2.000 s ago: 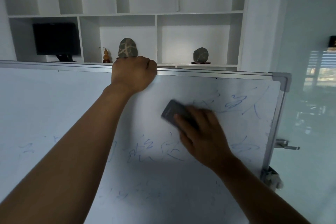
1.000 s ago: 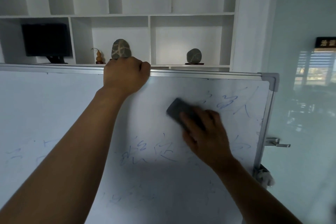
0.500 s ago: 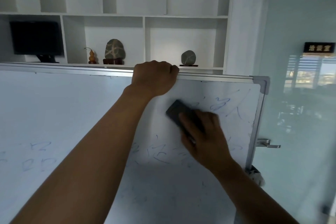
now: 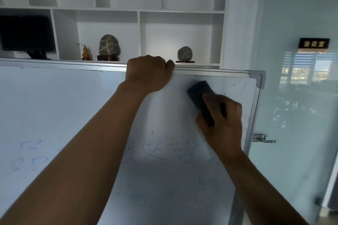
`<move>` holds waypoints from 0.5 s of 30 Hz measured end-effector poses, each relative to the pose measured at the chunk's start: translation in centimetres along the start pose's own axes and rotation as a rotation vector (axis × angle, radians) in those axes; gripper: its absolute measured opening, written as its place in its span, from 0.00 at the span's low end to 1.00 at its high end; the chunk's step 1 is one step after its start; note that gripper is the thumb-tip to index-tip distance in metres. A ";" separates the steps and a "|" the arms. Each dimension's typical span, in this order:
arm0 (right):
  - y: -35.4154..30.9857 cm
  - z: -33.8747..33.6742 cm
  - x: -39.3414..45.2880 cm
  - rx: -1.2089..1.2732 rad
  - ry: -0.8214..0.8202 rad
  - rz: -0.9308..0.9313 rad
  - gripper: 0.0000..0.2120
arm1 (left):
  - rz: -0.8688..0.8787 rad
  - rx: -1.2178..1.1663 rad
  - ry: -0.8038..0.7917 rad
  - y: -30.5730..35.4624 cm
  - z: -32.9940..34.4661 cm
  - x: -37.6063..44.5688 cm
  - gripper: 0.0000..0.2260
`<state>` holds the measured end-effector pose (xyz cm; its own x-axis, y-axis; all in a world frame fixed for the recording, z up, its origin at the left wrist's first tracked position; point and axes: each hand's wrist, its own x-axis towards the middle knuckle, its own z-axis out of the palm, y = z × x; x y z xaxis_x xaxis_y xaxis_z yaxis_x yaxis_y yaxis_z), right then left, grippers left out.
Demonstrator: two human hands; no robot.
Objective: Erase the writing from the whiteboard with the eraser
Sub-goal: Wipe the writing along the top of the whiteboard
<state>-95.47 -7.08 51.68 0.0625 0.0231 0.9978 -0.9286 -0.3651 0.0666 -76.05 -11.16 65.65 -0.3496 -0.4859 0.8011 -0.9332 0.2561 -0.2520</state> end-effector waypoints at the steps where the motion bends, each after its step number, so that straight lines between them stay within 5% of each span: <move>1: 0.0 -0.1 0.2 0.007 0.028 0.064 0.20 | -0.016 -0.007 0.006 0.0 -0.1 0.0 0.23; 7: -1.7 1.5 -3.2 -0.015 -0.151 -0.326 0.17 | -0.039 -0.024 0.004 -0.1 0.2 0.0 0.18; 12: 0.8 -0.1 0.4 0.019 0.051 0.102 0.20 | -0.084 -0.041 0.021 0.2 0.2 -0.1 0.20; 15: -0.5 0.6 -1.7 0.005 -0.040 -0.094 0.20 | -0.082 -0.050 0.041 0.3 0.1 -0.2 0.20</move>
<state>-94.88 -7.49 49.99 0.1639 0.0203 0.9863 -0.9159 -0.3682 0.1598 -76.29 -11.00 65.33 -0.2672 -0.4724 0.8399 -0.9531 0.2582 -0.1580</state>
